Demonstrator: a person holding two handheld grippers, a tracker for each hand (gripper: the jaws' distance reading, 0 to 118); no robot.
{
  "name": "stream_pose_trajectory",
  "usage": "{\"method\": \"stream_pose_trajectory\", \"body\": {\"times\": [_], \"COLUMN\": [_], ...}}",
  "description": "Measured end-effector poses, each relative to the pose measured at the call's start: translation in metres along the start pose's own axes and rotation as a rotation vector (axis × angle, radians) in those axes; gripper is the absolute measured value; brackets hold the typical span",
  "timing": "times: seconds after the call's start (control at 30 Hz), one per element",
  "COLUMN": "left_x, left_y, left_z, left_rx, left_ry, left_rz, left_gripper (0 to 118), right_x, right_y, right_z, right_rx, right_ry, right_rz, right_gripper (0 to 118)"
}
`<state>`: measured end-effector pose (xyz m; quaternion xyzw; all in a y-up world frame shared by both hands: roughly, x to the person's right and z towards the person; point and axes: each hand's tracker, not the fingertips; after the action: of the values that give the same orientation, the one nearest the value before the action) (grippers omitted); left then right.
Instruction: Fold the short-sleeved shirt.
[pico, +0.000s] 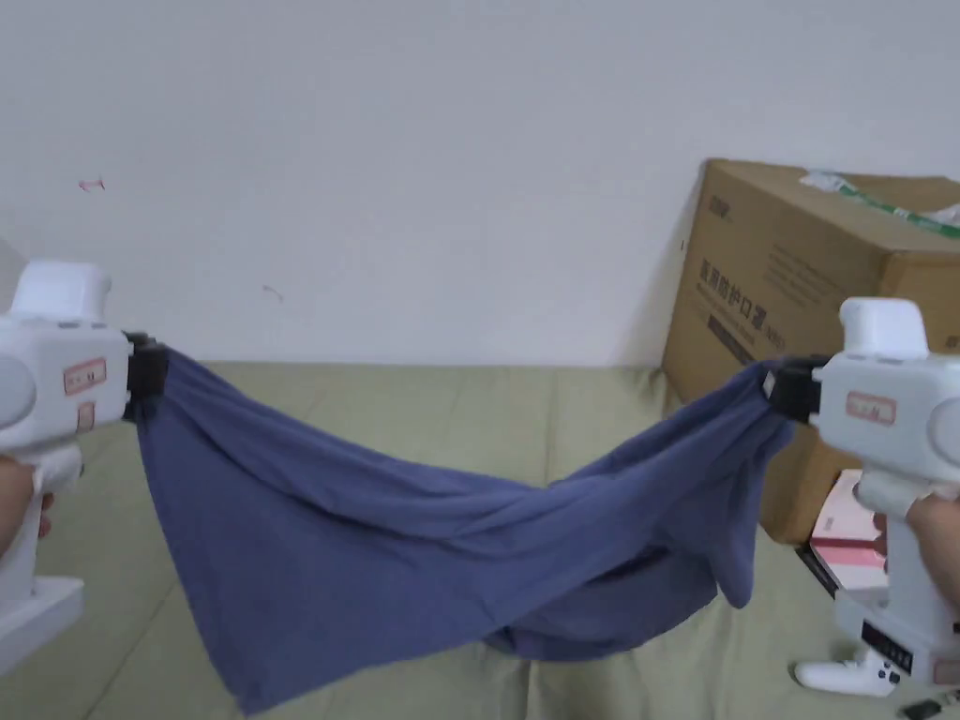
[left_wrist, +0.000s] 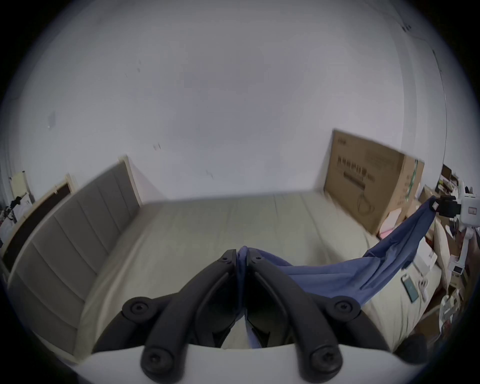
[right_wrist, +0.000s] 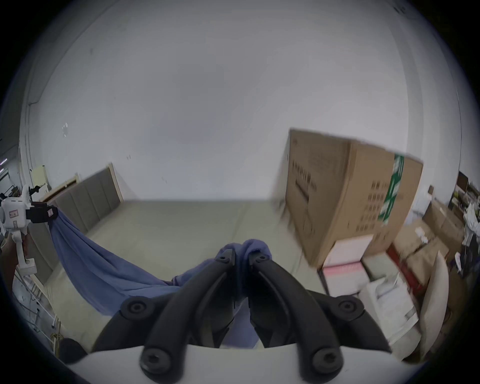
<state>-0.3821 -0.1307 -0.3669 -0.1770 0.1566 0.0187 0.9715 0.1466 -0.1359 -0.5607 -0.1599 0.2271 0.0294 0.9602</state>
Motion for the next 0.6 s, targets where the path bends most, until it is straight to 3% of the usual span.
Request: {"method": "stream_pose_trajectory", "body": {"times": [0.3,0.6], "left_x": [-0.033,-0.037], "left_y": [0.133,0.147], "left_z": [0.032,-0.008], "left_rx": [0.176,0.167], "left_ry": [0.089,0.08], "left_rz": [0.029,0.131], "left_gripper": [5,5], "right_x": [-0.006,-0.006], "right_y": [0.149,0.182], "right_z": [0.046,0.011], "right_rx": [0.195,0.222], "right_ry": [-0.06,-0.077], "right_rz": [-0.021,-0.052], "right_gripper": [8,8]}}
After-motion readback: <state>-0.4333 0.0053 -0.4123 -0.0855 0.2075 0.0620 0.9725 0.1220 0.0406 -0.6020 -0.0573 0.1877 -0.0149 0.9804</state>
